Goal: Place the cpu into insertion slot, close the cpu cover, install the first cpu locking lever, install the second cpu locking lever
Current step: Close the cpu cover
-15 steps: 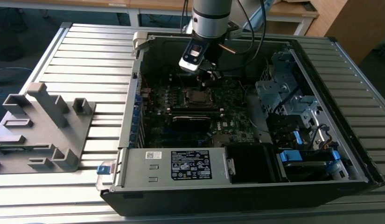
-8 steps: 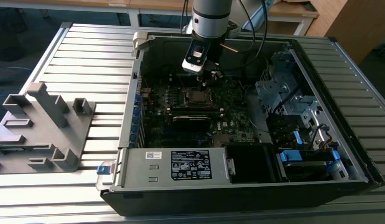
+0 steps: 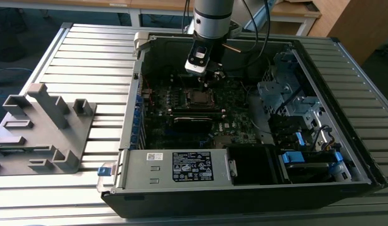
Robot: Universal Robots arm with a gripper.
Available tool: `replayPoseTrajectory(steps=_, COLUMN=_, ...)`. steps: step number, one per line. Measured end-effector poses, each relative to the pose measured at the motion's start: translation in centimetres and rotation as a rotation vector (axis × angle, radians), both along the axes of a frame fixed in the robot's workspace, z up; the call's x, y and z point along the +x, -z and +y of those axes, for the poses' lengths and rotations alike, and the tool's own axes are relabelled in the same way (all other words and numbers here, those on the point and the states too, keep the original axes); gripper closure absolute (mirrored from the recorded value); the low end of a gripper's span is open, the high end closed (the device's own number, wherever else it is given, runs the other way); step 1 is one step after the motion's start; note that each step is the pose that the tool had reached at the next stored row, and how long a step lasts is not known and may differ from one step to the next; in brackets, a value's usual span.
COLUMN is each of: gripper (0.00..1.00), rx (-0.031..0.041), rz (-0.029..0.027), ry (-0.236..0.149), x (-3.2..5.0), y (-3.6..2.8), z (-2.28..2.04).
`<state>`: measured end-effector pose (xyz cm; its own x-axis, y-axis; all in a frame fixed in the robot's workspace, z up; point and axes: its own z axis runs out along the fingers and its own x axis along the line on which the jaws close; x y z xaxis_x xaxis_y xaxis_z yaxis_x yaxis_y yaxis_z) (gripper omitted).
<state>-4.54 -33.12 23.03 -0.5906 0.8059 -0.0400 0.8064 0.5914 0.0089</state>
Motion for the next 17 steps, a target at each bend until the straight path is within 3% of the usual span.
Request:
replayPoseTrajectory(steps=4, gripper=0.90, rx=0.0001, rz=0.0000, ry=-0.003, x=0.00, y=0.00, z=0.00)
replayPoseTrajectory(steps=10, gripper=0.90, rx=0.0000, rz=0.0000, ry=-0.044, x=0.00, y=0.01, z=0.00)
replayPoseTrajectory(steps=17, gripper=0.90, rx=0.0000, rz=0.0000, ry=-0.044, x=0.00, y=0.01, z=0.00)
